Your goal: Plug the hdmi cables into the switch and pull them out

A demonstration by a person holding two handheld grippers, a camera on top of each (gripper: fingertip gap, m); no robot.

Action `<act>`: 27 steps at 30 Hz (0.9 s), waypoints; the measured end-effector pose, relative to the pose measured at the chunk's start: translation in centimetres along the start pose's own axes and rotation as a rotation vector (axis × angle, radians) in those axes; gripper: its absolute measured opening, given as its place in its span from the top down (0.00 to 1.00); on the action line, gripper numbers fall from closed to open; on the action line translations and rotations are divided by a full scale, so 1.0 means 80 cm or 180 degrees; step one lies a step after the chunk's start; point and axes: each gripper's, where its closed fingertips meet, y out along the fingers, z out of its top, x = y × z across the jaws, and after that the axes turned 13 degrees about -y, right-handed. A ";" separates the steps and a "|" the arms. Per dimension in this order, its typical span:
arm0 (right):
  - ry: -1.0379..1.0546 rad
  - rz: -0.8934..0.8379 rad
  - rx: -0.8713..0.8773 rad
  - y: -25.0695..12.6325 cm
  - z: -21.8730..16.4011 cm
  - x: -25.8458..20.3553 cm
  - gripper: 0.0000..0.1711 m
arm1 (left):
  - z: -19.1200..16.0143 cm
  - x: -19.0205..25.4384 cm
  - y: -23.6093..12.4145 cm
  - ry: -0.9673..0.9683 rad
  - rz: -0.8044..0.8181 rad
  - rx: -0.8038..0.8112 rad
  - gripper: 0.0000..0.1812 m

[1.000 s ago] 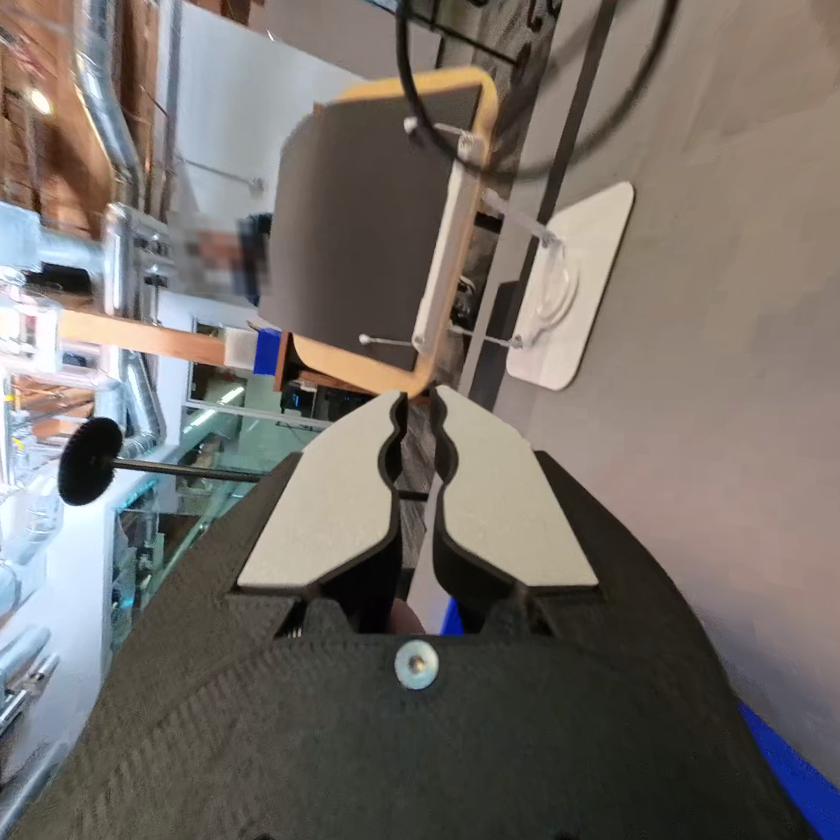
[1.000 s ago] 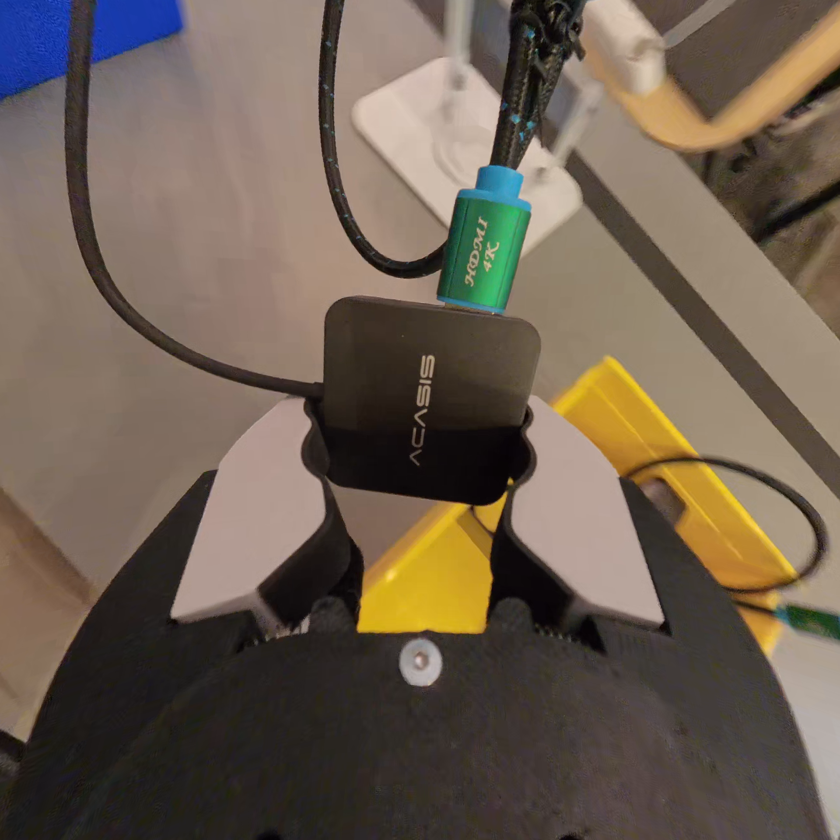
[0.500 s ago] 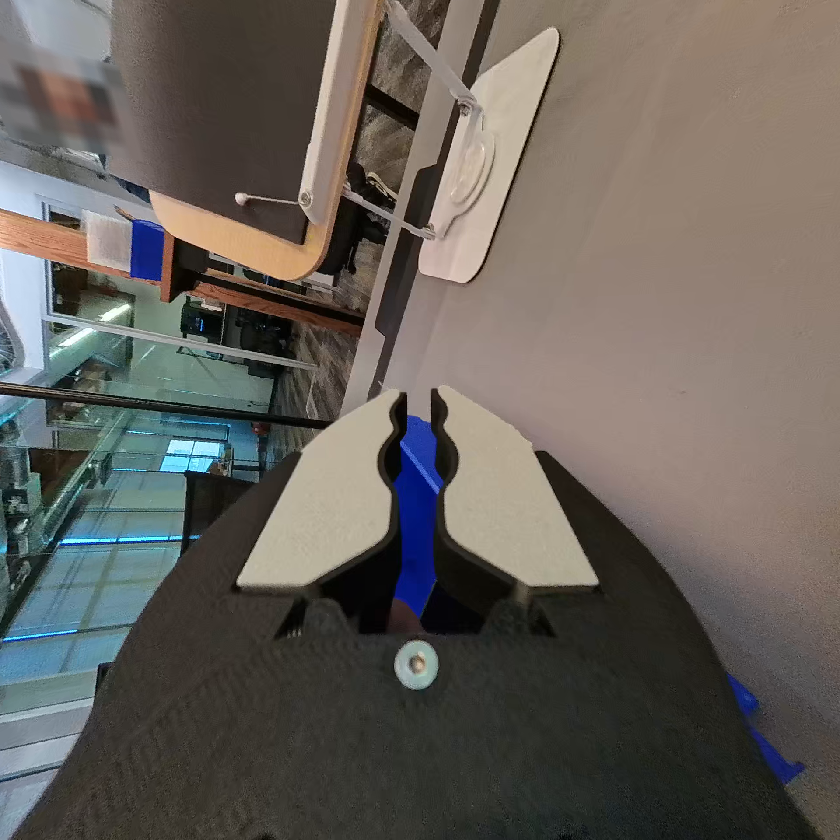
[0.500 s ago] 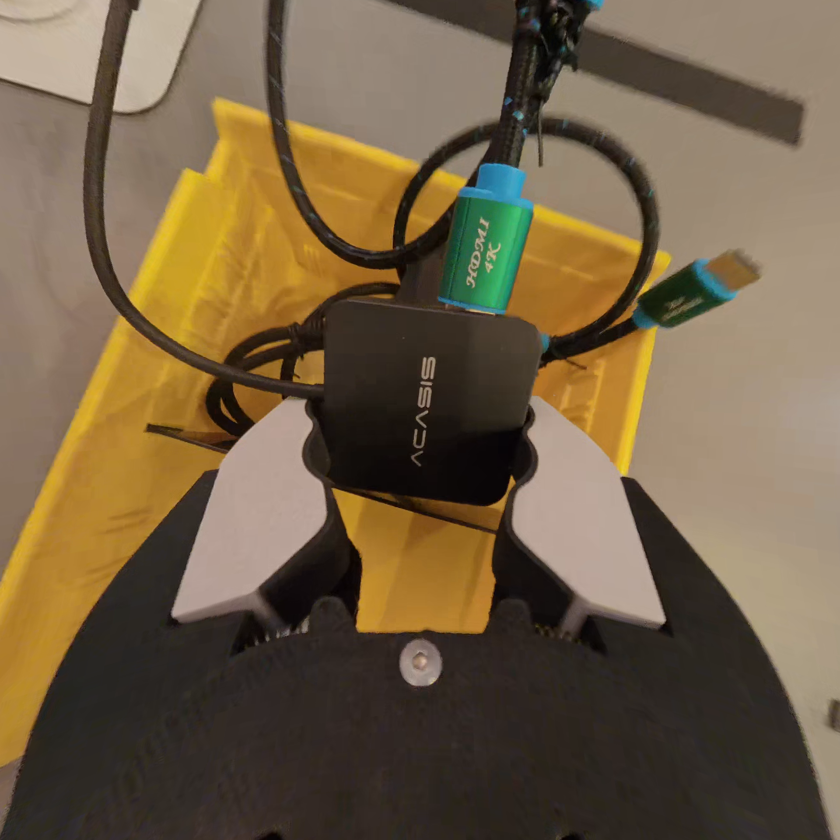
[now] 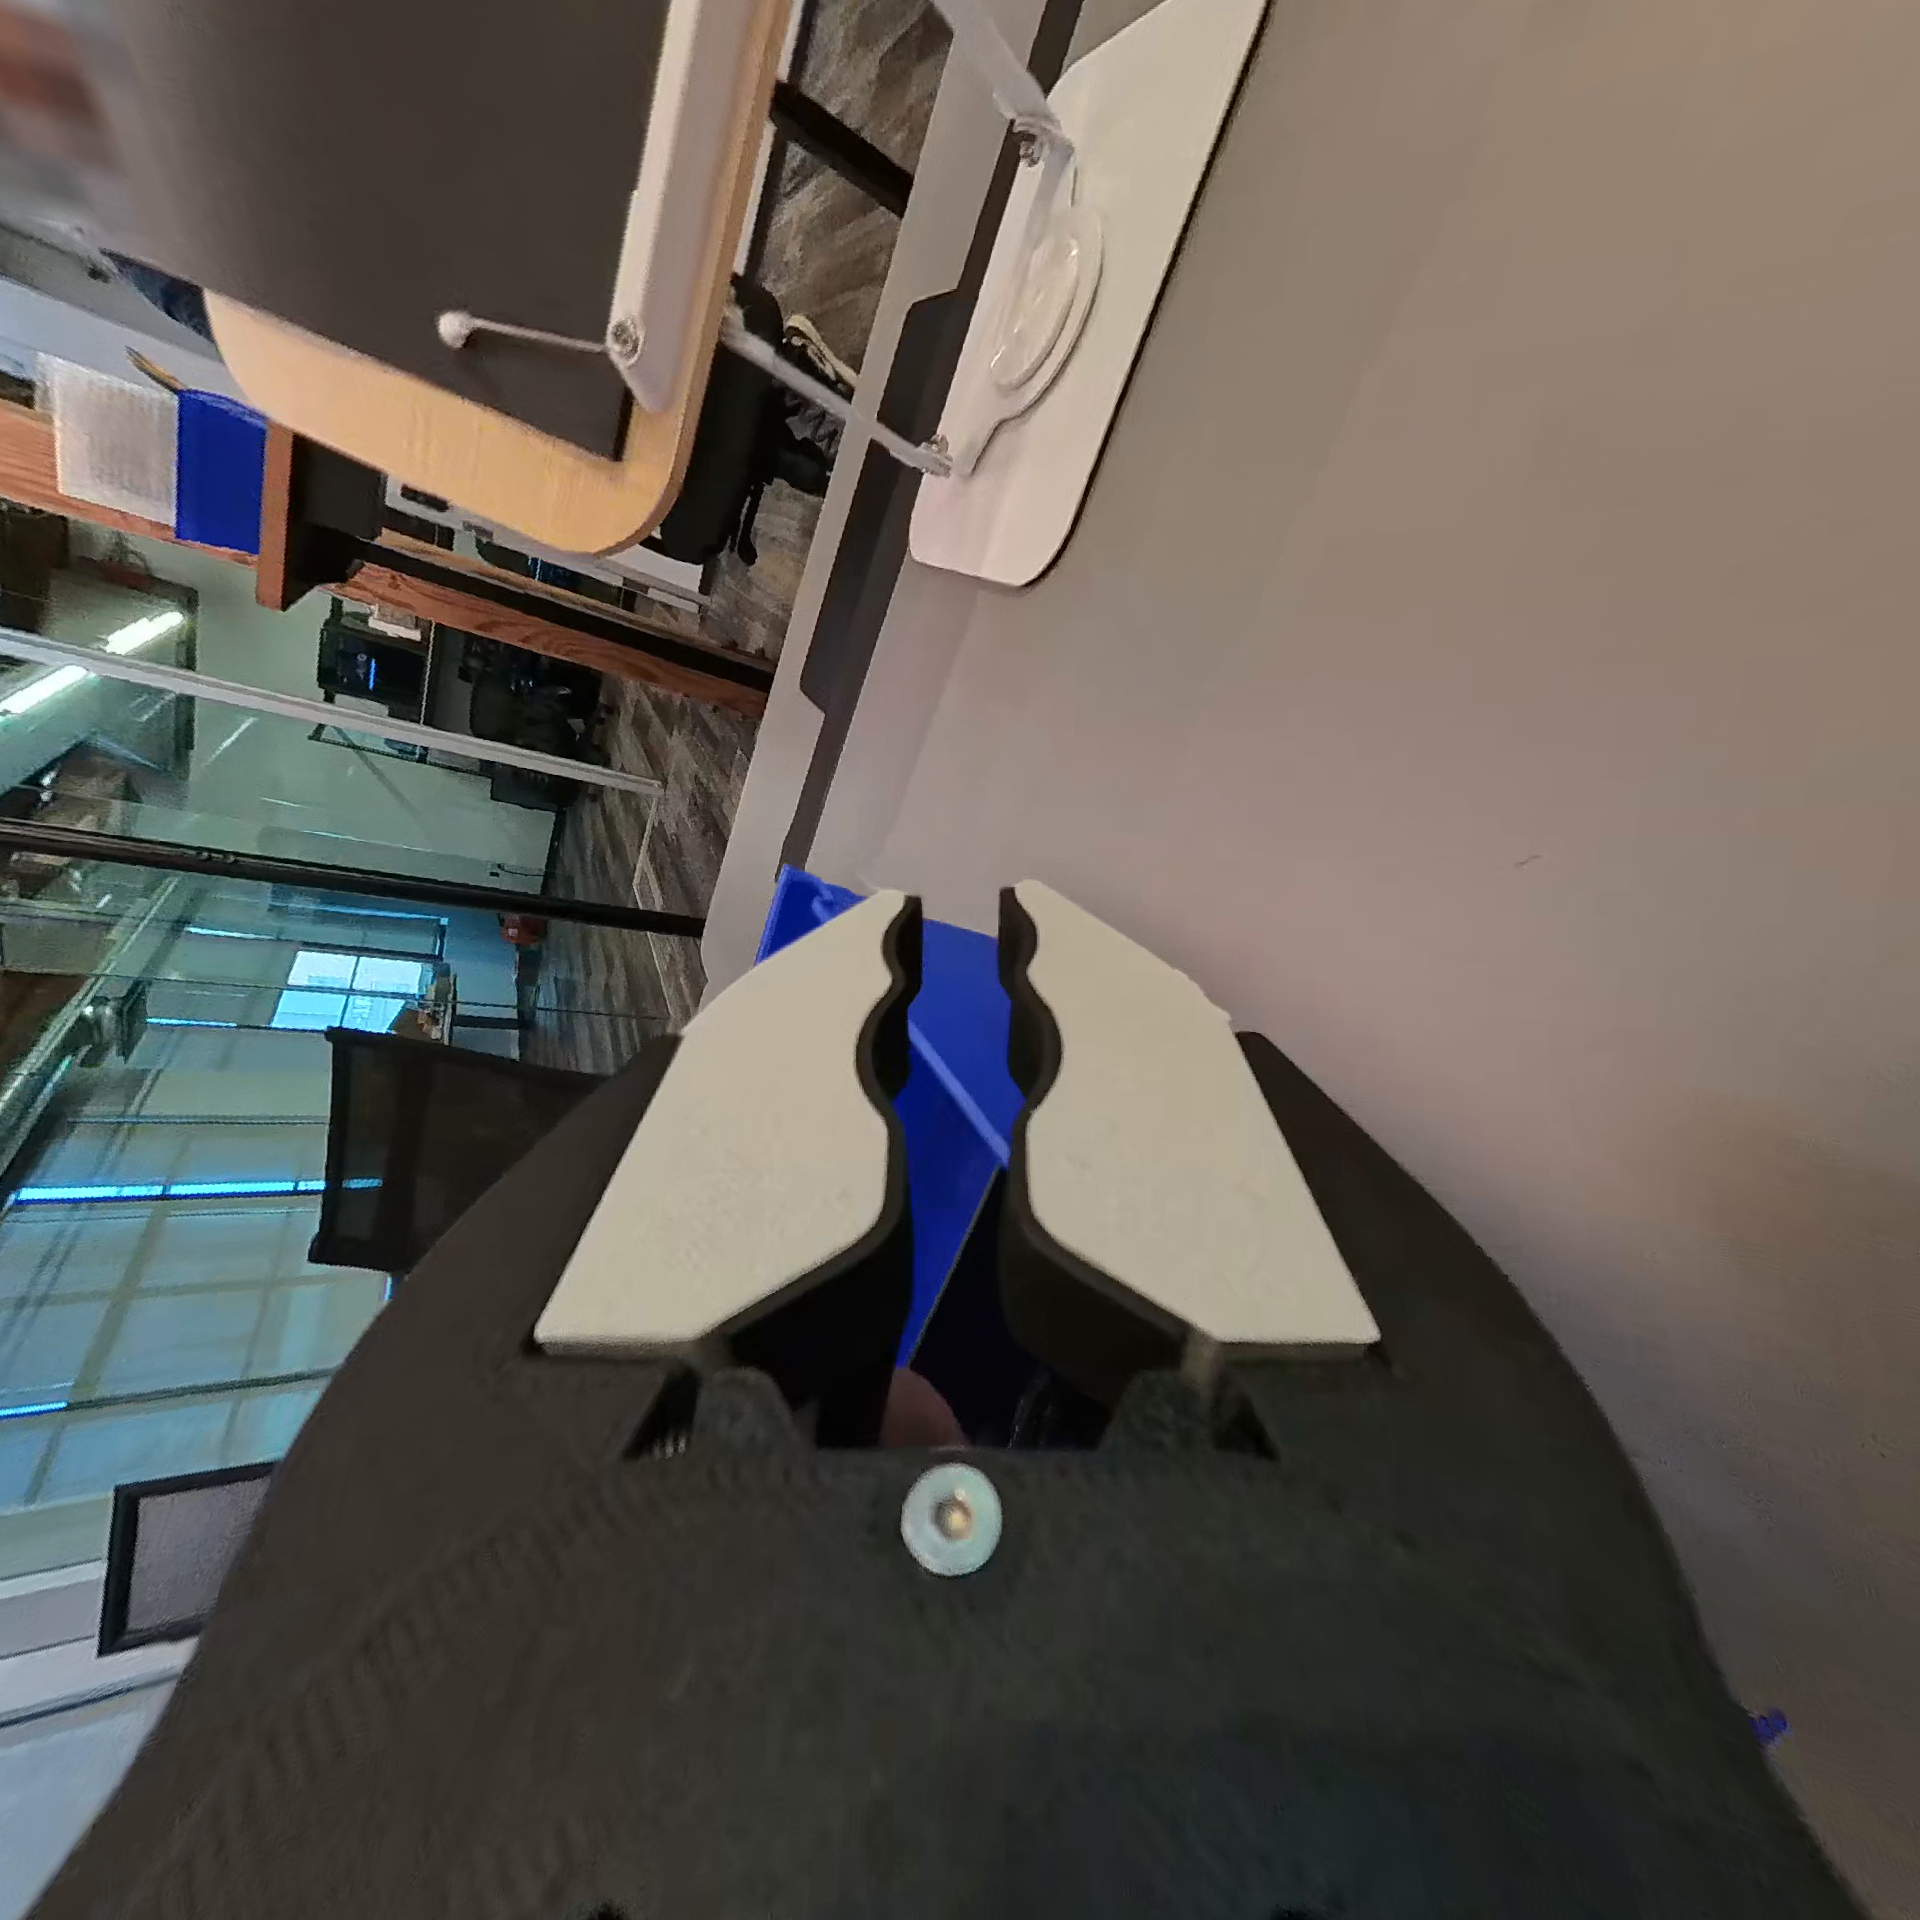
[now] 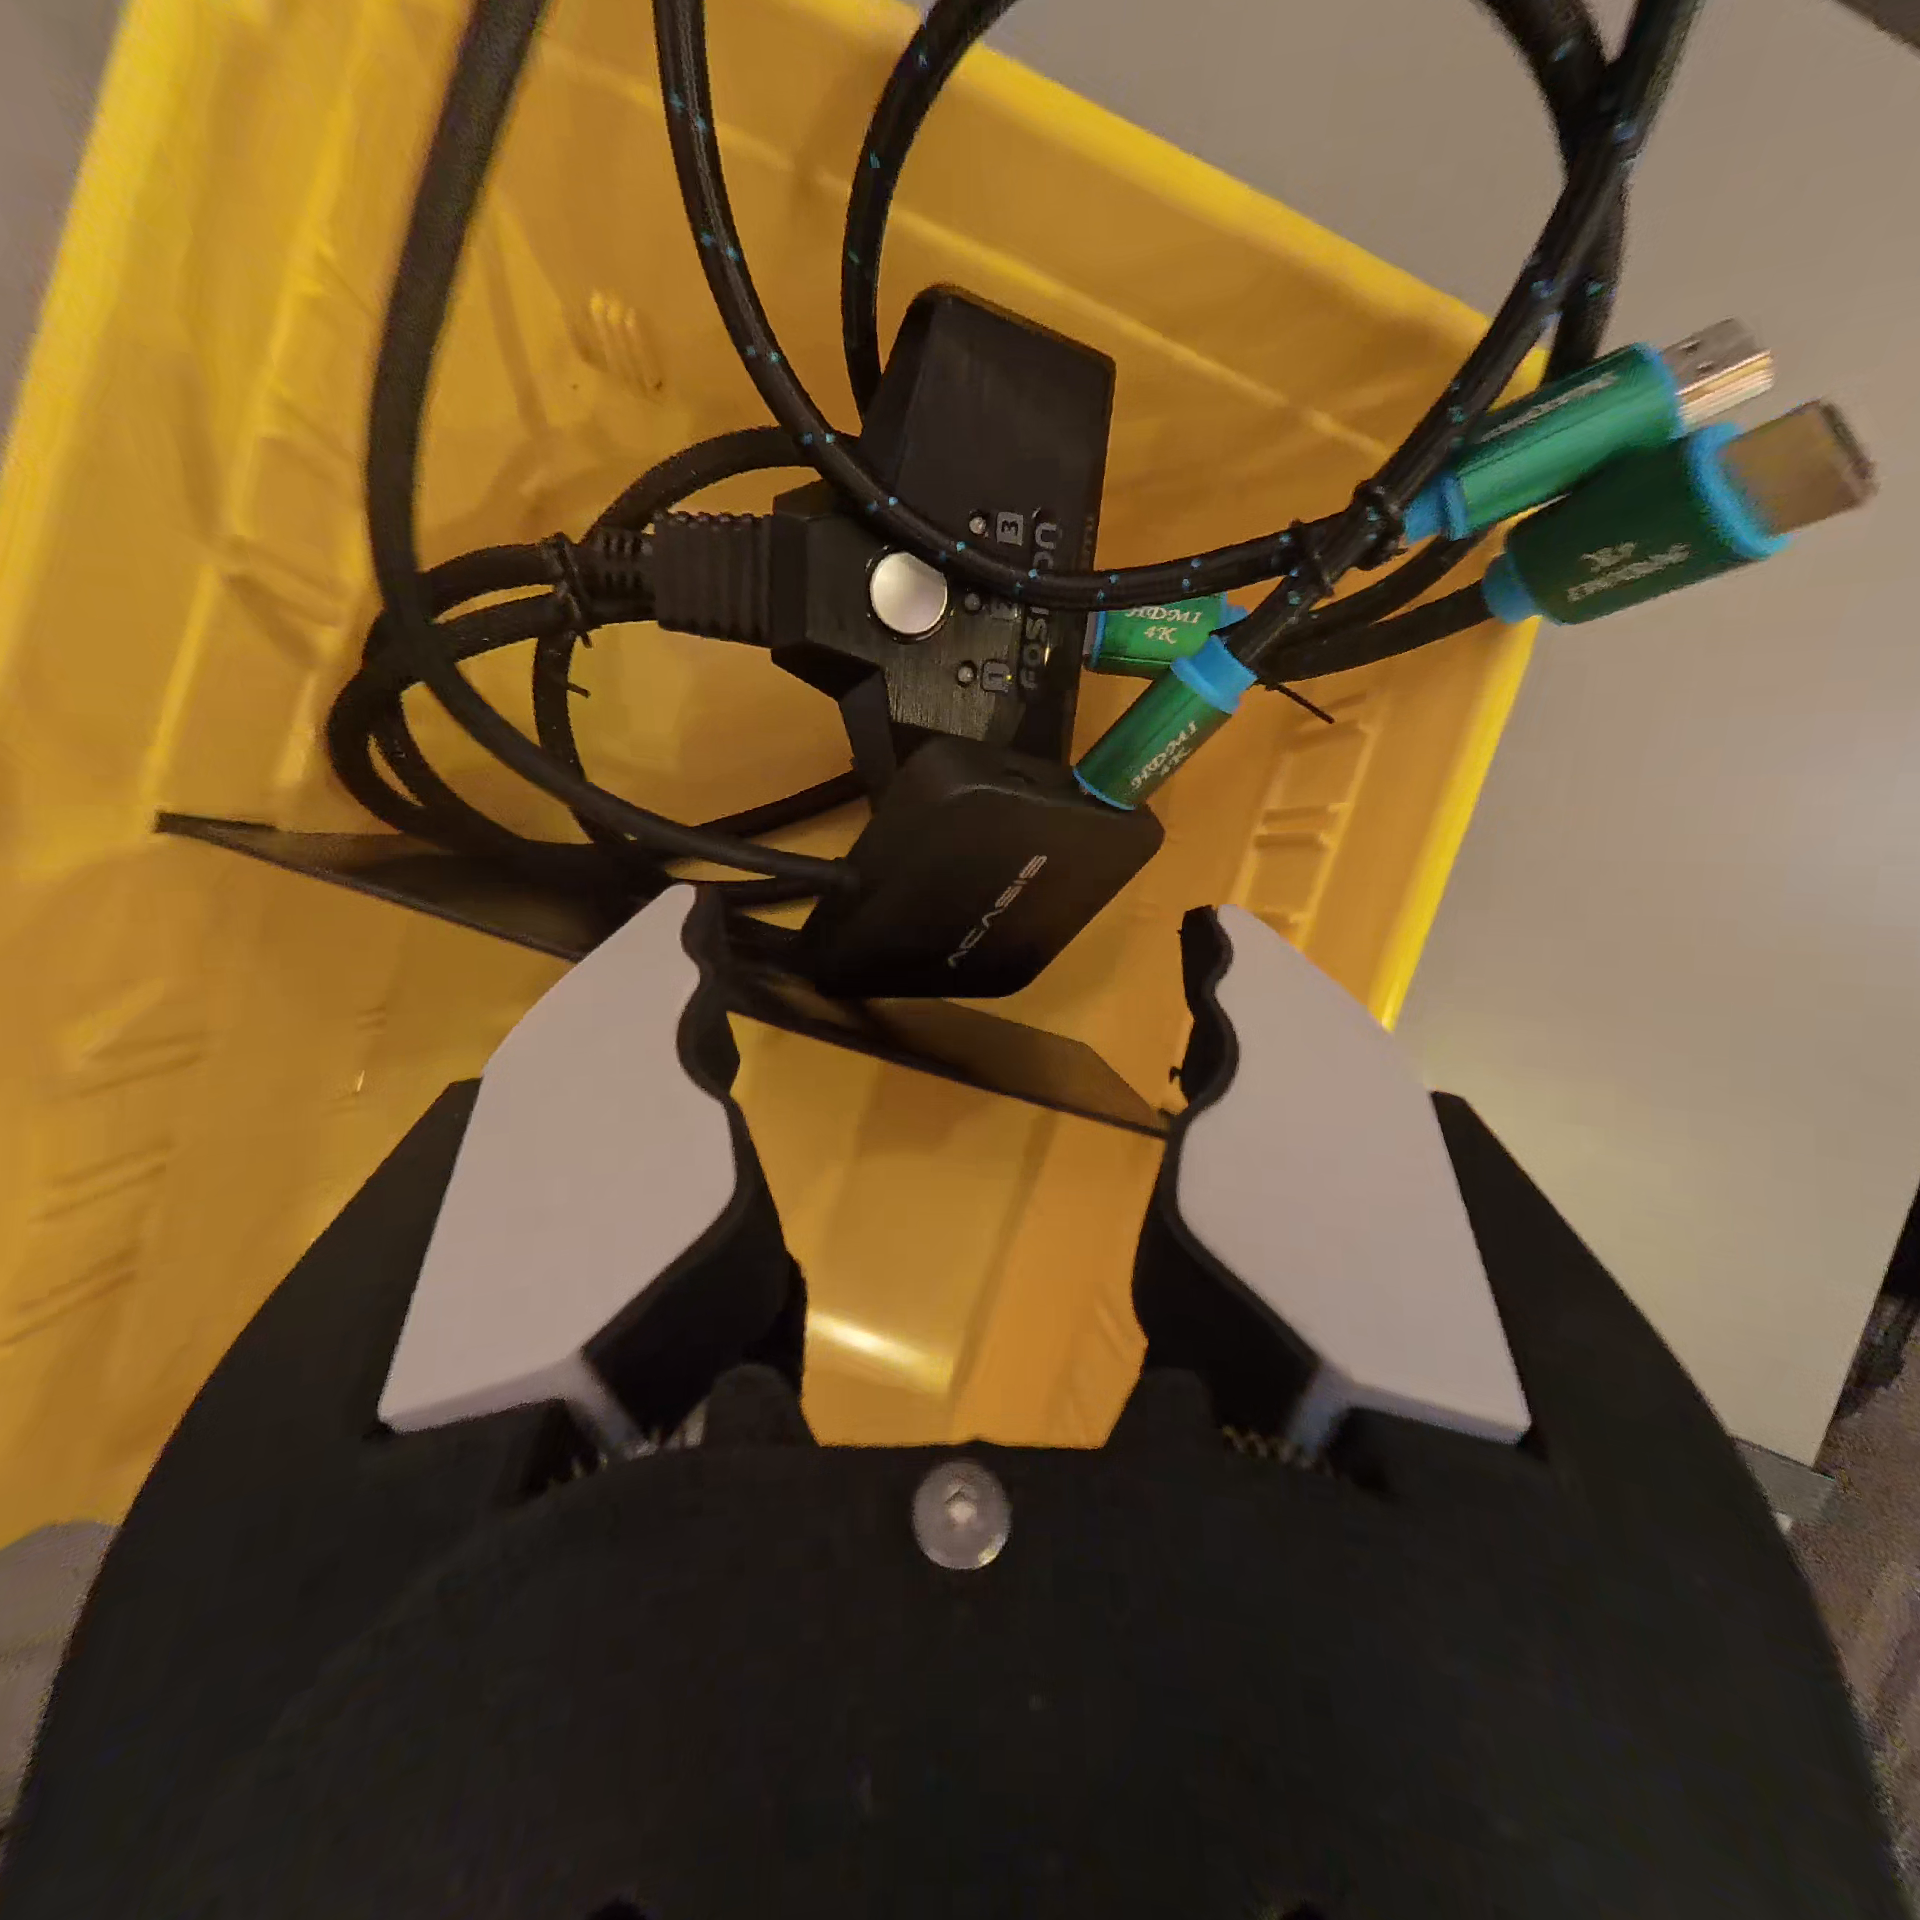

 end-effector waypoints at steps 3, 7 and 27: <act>-0.0054 -0.0145 0.0102 -0.024 -0.002 0.009 0.54 | -0.018 -0.013 -0.001 -0.0255 -0.0097 -0.0235 0.83; -0.0003 -0.0278 0.0083 -0.048 -0.026 0.027 0.57 | -0.047 -0.042 -0.017 -0.1002 -0.0356 -0.0497 0.69; 0.0095 0.0775 -0.0356 -0.016 -0.132 -0.006 0.85 | -0.310 -0.087 -0.091 -0.2264 -0.0098 -0.1959 0.72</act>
